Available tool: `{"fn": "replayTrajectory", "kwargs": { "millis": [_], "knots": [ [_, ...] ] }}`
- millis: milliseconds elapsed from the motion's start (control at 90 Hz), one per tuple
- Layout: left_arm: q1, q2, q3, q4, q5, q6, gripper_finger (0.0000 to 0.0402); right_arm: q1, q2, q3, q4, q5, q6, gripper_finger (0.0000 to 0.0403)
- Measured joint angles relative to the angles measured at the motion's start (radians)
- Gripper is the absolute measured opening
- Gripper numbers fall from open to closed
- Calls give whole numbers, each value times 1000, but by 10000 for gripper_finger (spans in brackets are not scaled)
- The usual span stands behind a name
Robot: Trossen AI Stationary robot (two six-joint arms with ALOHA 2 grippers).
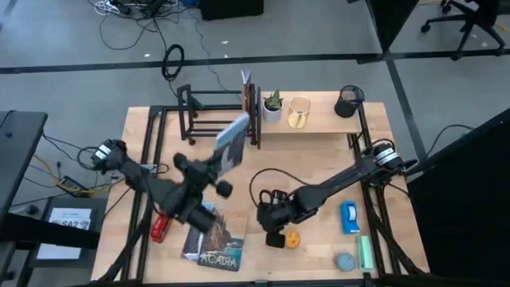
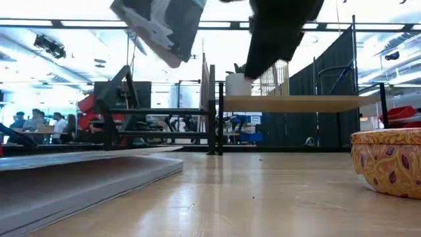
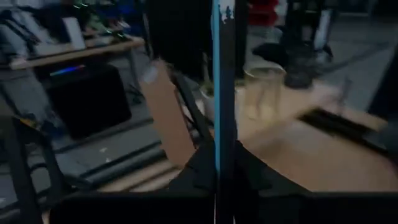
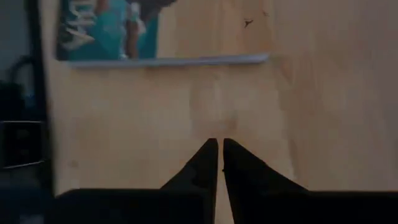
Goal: Stock shelves
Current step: Put the blue book on the black book shelf
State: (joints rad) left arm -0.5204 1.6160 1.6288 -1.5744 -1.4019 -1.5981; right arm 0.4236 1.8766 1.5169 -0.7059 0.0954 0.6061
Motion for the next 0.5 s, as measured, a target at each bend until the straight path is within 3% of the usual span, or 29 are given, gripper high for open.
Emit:
{"fn": "replayTrajectory", "kwargs": {
  "millis": [322, 500],
  "knots": [
    [233, -21, 231, 5, -2, 160, 0, 2, -248, 1, 5, -48, 186, 0],
    [403, -22, 273, 28, 150, 235, 0, -12, -418, 1, 2, -63, 235, 0]
  ]
}}
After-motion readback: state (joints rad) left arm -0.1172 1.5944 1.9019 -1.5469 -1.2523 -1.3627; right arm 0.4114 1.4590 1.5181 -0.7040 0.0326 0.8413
